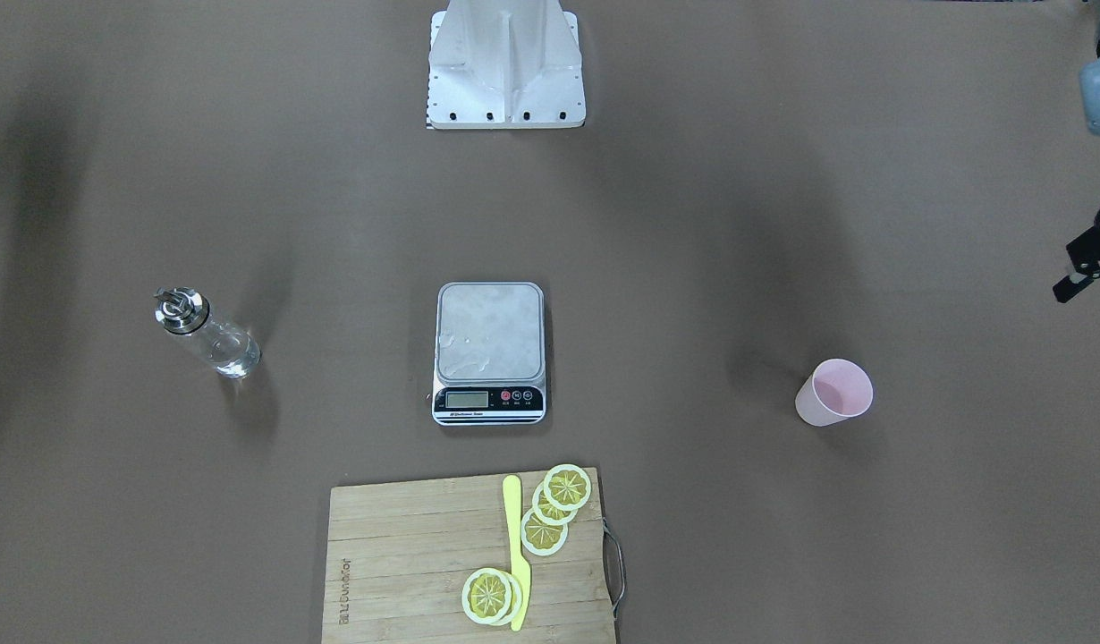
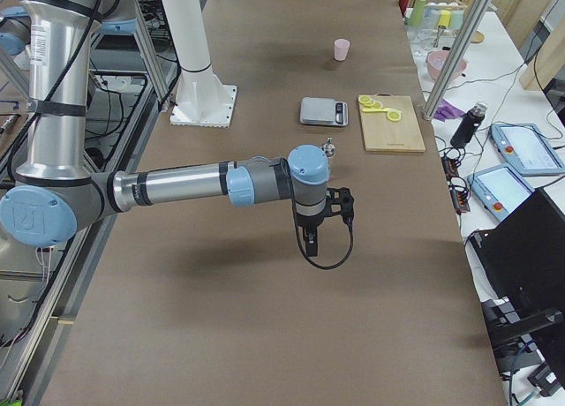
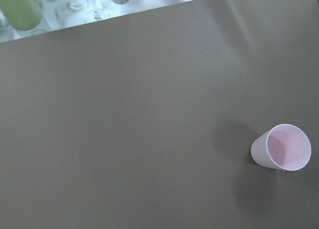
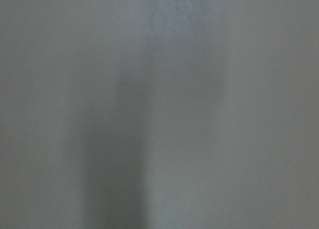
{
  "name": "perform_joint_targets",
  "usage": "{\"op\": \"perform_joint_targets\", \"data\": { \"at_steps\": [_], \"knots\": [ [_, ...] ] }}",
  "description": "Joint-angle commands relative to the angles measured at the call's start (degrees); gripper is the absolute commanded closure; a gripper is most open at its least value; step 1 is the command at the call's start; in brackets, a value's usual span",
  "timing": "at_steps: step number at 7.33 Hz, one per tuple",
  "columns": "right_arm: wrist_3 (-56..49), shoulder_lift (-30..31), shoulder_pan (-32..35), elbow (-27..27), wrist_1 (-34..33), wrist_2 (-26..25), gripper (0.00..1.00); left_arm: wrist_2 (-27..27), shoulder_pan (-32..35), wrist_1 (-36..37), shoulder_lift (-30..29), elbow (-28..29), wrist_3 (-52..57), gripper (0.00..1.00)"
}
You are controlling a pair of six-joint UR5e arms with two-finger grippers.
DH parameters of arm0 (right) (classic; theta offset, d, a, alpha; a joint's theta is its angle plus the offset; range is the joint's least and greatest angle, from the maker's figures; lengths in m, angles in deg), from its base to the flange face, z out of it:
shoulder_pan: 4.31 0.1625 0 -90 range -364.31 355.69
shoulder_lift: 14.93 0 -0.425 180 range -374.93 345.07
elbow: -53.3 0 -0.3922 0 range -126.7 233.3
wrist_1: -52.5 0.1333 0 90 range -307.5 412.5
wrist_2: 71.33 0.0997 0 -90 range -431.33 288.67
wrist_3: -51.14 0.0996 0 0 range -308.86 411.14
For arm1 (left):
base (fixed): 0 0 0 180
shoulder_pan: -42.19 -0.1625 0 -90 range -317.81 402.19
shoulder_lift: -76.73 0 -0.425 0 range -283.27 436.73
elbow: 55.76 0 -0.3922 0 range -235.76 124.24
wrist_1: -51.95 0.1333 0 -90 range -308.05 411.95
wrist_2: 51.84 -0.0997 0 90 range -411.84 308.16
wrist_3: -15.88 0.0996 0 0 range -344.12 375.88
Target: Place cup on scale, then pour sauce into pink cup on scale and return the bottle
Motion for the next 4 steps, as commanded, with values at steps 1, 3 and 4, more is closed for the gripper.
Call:
{"op": "perform_joint_targets", "data": {
  "at_steps": [1,3,4],
  "knots": [
    [0.10,0.05,0.00,0.06,0.00,0.14,0.00,-5.26,-8.48,-0.60,-4.83,3.47,-6.07,0.02],
    [0.10,0.14,0.00,-0.03,0.70,0.22,0.00,-10.08,-13.33,-2.35,-8.19,8.22,-11.35,0.03],
    [0.19,0.66,0.00,-0.46,2.44,0.23,0.00,-10.72,-13.96,-4.27,-9.24,11.29,-11.63,0.03]
  ]
}}
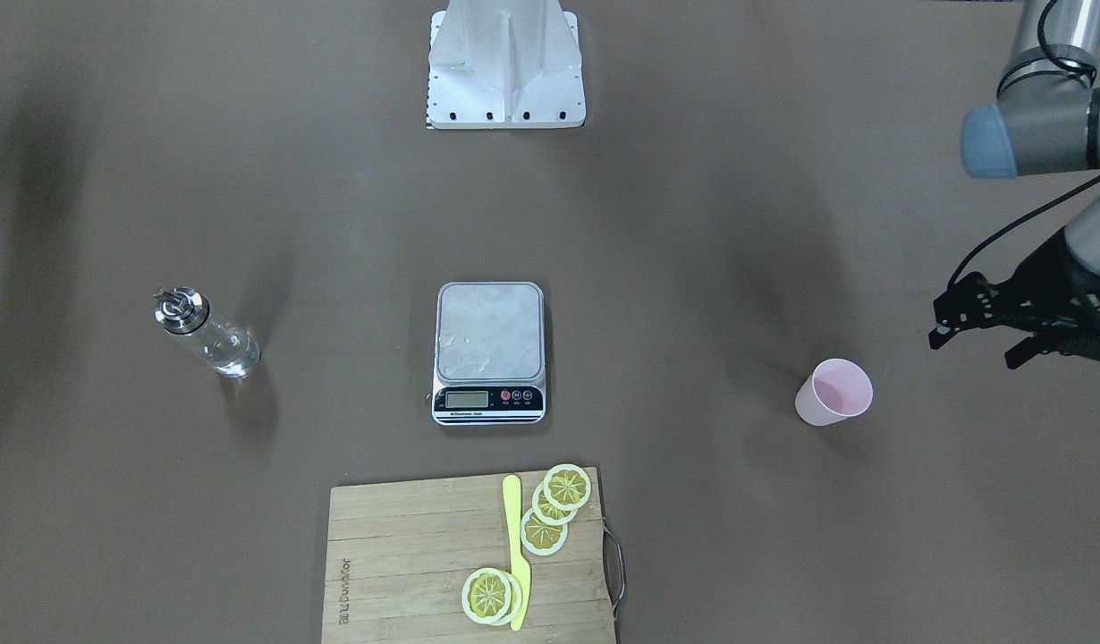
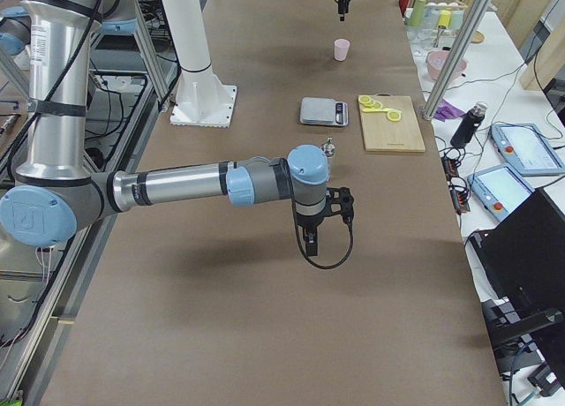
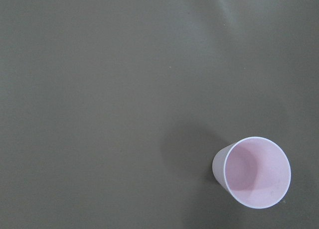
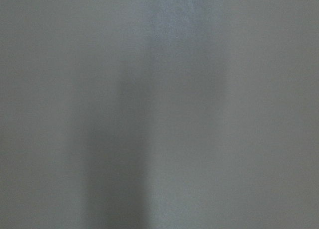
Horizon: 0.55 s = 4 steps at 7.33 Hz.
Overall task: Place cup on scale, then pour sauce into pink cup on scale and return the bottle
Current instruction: 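Reach the left gripper down to the pink cup and grasp it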
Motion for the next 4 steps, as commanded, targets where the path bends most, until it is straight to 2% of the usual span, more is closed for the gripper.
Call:
{"op": "perform_joint_targets", "data": {
  "at_steps": [1,2,4],
  "knots": [
    [0.07,0.62,0.00,-0.30,1.74,0.04,0.00,-2.12,-2.96,-7.24,-1.75,7.13,-1.43,0.03],
    [0.07,0.71,0.00,-0.39,1.74,0.04,0.00,-2.12,-4.19,-11.04,-2.19,10.04,-1.52,0.03],
    [0.07,0.79,0.00,-0.39,1.74,-0.05,0.00,-2.12,-7.00,-11.08,-4.20,10.24,-6.77,0.13]
  ]
}}
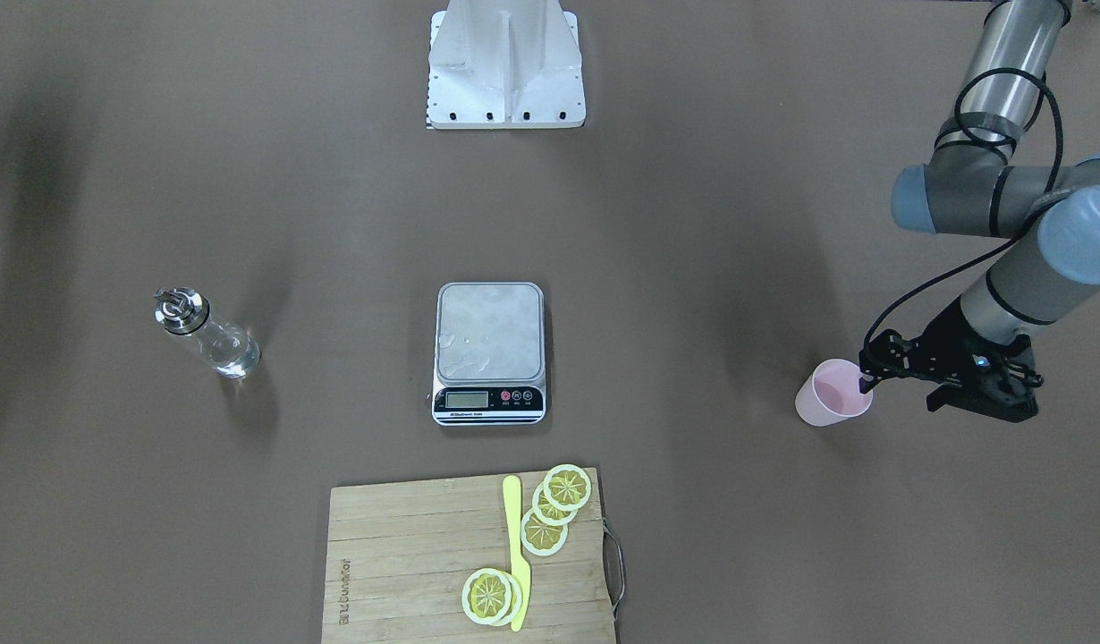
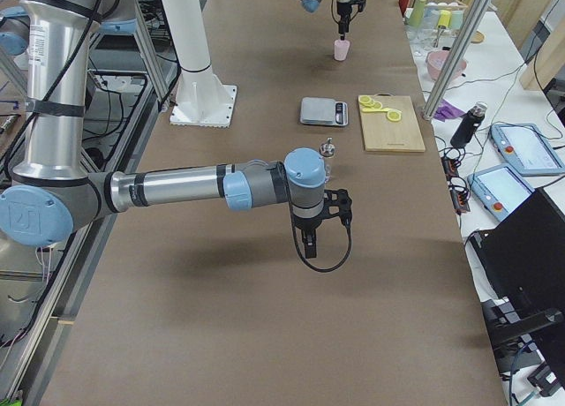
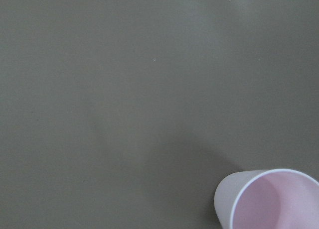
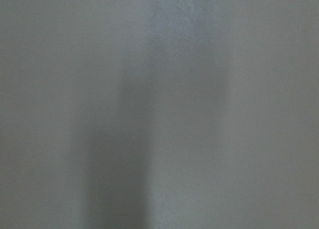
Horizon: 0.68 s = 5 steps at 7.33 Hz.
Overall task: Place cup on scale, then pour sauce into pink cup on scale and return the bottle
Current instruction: 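Reach the left gripper down to the pink cup and grasp it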
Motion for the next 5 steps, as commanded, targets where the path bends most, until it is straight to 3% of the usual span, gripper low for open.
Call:
{"op": "perform_joint_targets", "data": {
  "at_steps": [1,2,3,4,5],
  "knots": [
    [0.00,0.09,0.00,-0.05,0.03,0.02,0.00,-0.03,-1.64,-0.74,-1.03,0.56,-2.73,0.20],
    [0.00,0.09,0.00,-0.05,0.03,0.02,0.00,-0.03,-1.64,-0.74,-0.95,0.47,-2.55,0.41],
    [0.17,0.09,0.00,0.03,0.12,0.02,0.00,0.06,-1.64,-0.74,-0.94,0.30,-2.20,0.76],
    [0.35,0.09,0.00,0.03,0.12,0.02,0.00,0.06,-1.64,-0.74,-0.94,-0.14,-2.20,1.00],
    [0.44,0.09,0.00,0.03,0.12,0.02,0.00,0.06,-1.55,-0.91,-1.03,-0.58,-2.20,1.00]
  ]
}}
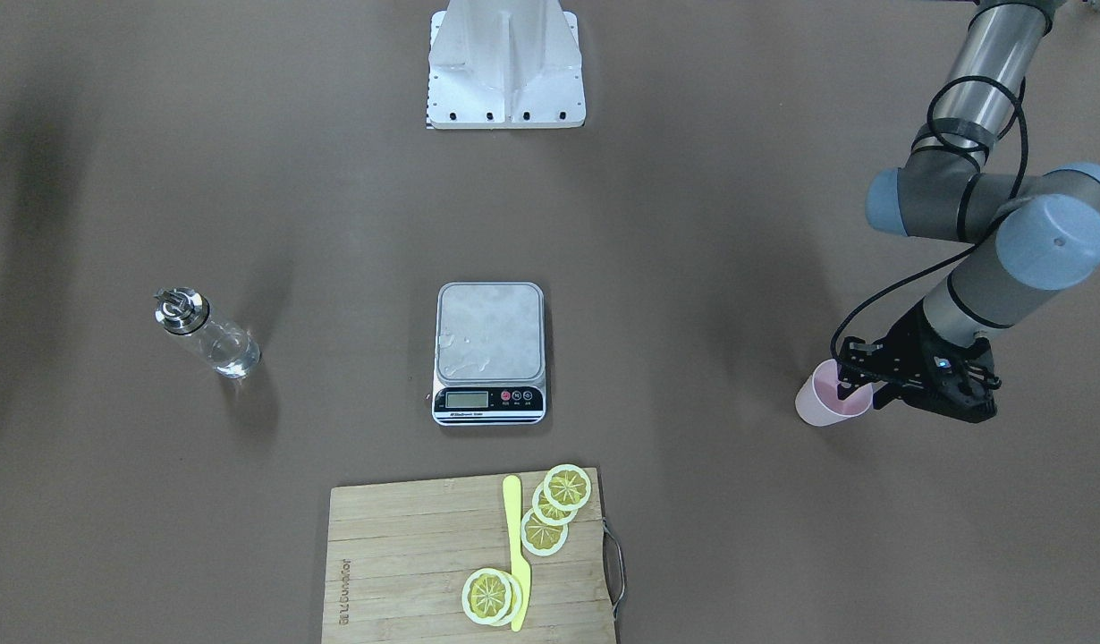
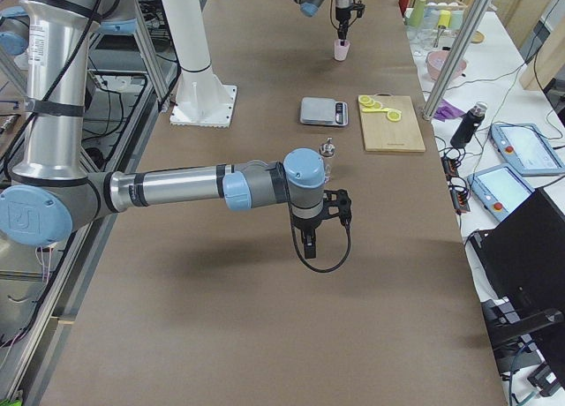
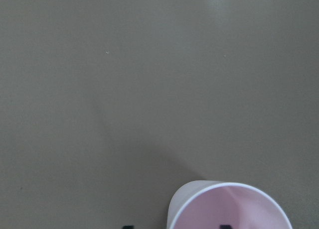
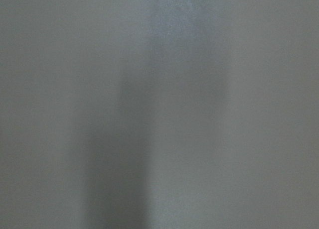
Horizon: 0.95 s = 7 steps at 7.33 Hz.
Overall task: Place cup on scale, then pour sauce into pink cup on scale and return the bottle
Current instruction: 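Reach the left gripper down to the pink cup and grasp it, then carry the pink cup with the left gripper onto the scale and release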
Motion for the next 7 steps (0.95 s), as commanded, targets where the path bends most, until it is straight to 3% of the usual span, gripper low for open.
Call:
{"op": "perform_joint_targets", "data": {
  "at_steps": [1,3,5,6,7],
  "knots": [
    [0.15,0.00,0.00,0.01,0.01,0.00,0.00,-0.08,0.06,0.04,-0.06,-2.15,-0.66,1.00],
    [0.15,0.00,0.00,0.01,-0.08,0.00,0.00,-0.17,0.06,2.14,-1.89,-6.89,-7.99,1.00],
    [0.23,0.00,0.00,0.01,-0.08,0.00,0.00,-1.47,-2.29,12.90,-7.15,-12.94,-17.50,1.00],
    [0.32,0.00,0.00,0.01,-0.08,0.09,0.00,-7.75,-8.23,21.32,-11.97,-15.85,-22.67,1.00],
    [0.32,0.00,0.00,0.01,0.01,0.09,0.00,-10.77,-12.90,27.75,-17.76,-16.05,-27.16,1.00]
  ]
}}
